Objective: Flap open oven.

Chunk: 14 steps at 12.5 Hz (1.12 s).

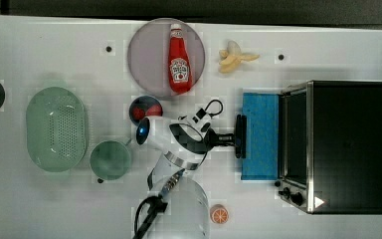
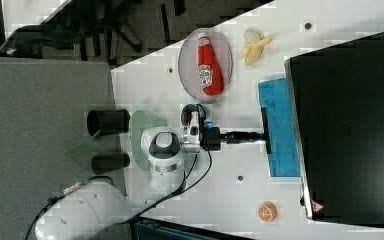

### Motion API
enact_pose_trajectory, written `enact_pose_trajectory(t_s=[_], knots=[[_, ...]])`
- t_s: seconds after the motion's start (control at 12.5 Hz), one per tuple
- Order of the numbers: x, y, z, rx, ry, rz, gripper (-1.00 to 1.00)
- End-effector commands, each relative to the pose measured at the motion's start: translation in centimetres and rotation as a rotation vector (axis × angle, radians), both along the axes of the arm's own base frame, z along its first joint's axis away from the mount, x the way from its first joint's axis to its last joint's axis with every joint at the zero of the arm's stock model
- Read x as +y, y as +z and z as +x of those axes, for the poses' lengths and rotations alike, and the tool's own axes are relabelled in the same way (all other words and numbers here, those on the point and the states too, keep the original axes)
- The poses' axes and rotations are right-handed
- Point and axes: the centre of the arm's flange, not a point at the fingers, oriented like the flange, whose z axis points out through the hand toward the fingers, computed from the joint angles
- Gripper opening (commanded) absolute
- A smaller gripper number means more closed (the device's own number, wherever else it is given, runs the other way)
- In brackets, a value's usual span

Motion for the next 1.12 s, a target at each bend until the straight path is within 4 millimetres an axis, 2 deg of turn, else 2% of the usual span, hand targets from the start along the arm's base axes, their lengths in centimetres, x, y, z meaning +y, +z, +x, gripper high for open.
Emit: enact_pose_trajectory(t_s=[0.08, 0.24, 0.32, 0.48, 0.64, 0.88, 1.12], knots=[[-1.2, 0.1, 2.1, -0.116, -0.079, -0.008, -0.65], [-1.1, -0.1, 2.4, -0.118, -0.078, -0.009, -0.65], [-0.9, 0.4, 3.0, -0.136, -0.075, 0.005, -0.65], [0.6, 2.1, 4.6, -0.204, -0.099, 0.090, -0.65], [2.2, 4.5, 5.6, -0.276, -0.249, 0.210, -0.65], [2.6, 11.0, 7.4, -0.404, -0.568, 0.383, -0.65], [2.0, 19.5, 8.3, -0.509, -0.846, 0.566, -0.65]])
